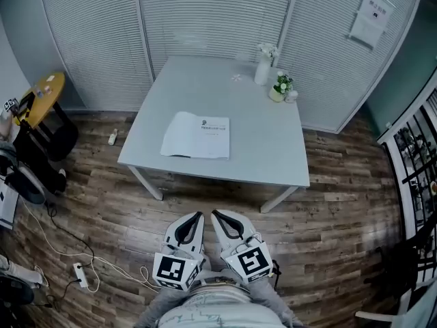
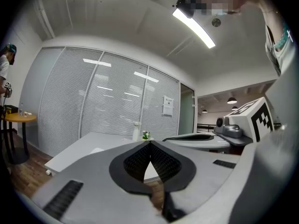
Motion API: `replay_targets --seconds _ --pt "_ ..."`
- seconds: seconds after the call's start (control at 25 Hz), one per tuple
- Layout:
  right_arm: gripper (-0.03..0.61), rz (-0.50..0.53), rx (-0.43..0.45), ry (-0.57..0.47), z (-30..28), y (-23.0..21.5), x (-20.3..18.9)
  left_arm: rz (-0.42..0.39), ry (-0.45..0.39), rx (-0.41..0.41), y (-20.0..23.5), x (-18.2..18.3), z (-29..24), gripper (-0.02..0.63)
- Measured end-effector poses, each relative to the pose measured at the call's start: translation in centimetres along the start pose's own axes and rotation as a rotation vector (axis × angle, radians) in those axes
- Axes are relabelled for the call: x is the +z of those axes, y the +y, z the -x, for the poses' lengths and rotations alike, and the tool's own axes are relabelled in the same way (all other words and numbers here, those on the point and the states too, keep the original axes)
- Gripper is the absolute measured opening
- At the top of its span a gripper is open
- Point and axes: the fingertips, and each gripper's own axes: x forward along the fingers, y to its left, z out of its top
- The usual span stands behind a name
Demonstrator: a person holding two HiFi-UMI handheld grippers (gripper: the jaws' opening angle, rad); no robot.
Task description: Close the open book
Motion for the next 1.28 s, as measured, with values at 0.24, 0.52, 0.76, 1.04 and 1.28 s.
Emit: replay_targets --seconds 0.24,0.52,0.76,1.04,1.28 --pt "0.000 -0.030 -0.023 -0.009 -5.6 -1.3 1.5 0.018 0.007 -0.039 5.0 0.6 -3.3 -0.002" --pt "0.000 -0.033 -0.070 -0.002 -10.6 -2.7 2.0 0.017 0.024 -0.085 9.3 1.2 -6.0 -0.002" --pt "0.000 -0.027 -0.093 -0.002 -13.3 -2.8 1.9 0.012 0.021 -0.111 11.7 1.4 -7.0 -0.002" --pt "0.000 -0.035 -0.086 0.018 -15.0 -2.7 1.8 0.034 0.029 -0.108 13.4 1.3 -7.2 -0.002" --pt "0.000 -0.028 -0.078 0.028 -16.7 -3.7 1.4 0.053 0.046 -0.083 15.0 0.6 -8.2 -0.002"
